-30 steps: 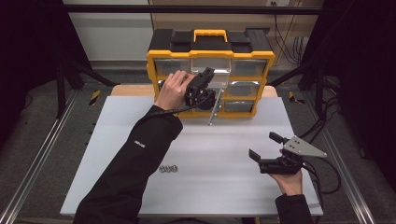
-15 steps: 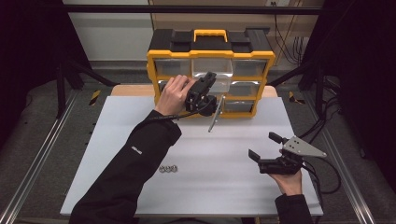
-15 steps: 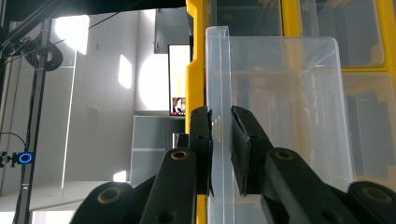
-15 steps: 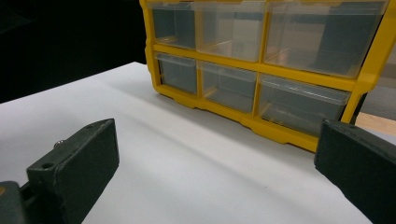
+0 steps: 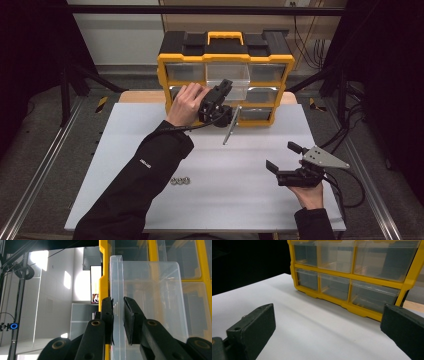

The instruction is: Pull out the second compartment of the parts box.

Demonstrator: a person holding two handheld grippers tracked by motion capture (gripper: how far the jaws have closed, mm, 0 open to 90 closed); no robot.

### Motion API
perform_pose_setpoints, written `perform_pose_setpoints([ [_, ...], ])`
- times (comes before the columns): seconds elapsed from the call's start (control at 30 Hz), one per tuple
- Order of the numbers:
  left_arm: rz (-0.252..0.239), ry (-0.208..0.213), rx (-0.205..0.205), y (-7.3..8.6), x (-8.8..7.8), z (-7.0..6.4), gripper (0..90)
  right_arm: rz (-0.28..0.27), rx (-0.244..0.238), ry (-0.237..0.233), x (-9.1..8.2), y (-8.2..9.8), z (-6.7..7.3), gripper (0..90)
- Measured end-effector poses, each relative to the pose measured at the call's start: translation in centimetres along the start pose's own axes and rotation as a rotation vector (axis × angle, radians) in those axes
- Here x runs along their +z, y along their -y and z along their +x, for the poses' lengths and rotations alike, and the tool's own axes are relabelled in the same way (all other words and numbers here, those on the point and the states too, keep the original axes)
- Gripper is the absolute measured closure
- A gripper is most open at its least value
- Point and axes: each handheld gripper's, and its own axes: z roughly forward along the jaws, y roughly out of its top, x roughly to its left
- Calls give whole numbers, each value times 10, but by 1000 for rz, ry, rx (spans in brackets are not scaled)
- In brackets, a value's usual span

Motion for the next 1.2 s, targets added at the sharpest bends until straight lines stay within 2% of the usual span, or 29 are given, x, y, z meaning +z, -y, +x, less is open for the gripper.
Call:
perform_pose_setpoints([
  [0.1, 5, 7, 1, -1, -1, 0, 780, -5, -15, 0, 0, 0, -1, 4],
  [0.13, 21, 9, 23, -1, -3, 1, 779, -2, -9, 0, 0, 0, -1, 4],
  [0.17, 22, 9, 24, -1, -3, 2, 779, -1, -2, 1, 0, 0, 0, 4],
  [0.27, 13, 9, 19, -1, -4, 1, 779, -2, -1, 0, 0, 0, 0, 4],
  [0.37, -4, 12, -1, -1, -5, 1, 779, -6, -10, 0, 0, 0, -1, 4],
  [0.5, 11, 13, 17, -2, -6, 2, 778, -2, -1, -1, 0, 0, 0, 4],
  [0.53, -3, 14, 1, -2, -5, 1, 777, -3, -2, -1, 1, 0, 0, 4],
  [0.63, -5, 24, -11, -1, -5, 2, 771, -4, 2, -2, 0, 0, 0, 4],
  [0.73, -7, 35, -41, -1, -6, 3, 751, -3, 0, -1, 0, 0, 0, 4],
  [0.77, -2, 40, -48, 0, -6, 3, 718, -3, -1, -2, 0, 0, 0, 4],
  [0.8, -5, 50, -66, 0, -5, 4, 626, -2, -2, 0, 0, 0, 0, 4],
  [0.83, -8, 55, -77, 1, -6, 5, 626, -2, -2, 0, 0, 0, 0, 4],
  [0.9, -7, 64, -99, 2, -8, 8, 569, 2, 1, -1, 0, 0, 1, 4],
  [0.93, -22, 66, -131, 2, -9, 9, 537, 2, 0, -1, 0, 0, 0, 4],
  [0.97, -14, 84, -150, 1, -11, 12, 483, -1, 5, -2, 0, 0, 1, 4],
  [1.03, -24, 92, -179, 2, -14, 14, 469, -1, 5, -1, 0, 0, 1, 4],
  [1.07, -31, 107, -211, 2, -16, 16, 421, -2, 6, 0, 1, 0, 1, 5],
  [1.1, -36, 114, -227, 2, -17, 18, 421, -2, 6, 0, 1, 0, 1, 5],
  [1.13, -53, 122, -271, 3, -19, 19, 409, -2, 6, 0, 1, 0, 1, 4],
  [1.2, -65, 138, -320, 3, -22, 22, 372, 1, 9, 1, 1, 0, 1, 4],
])
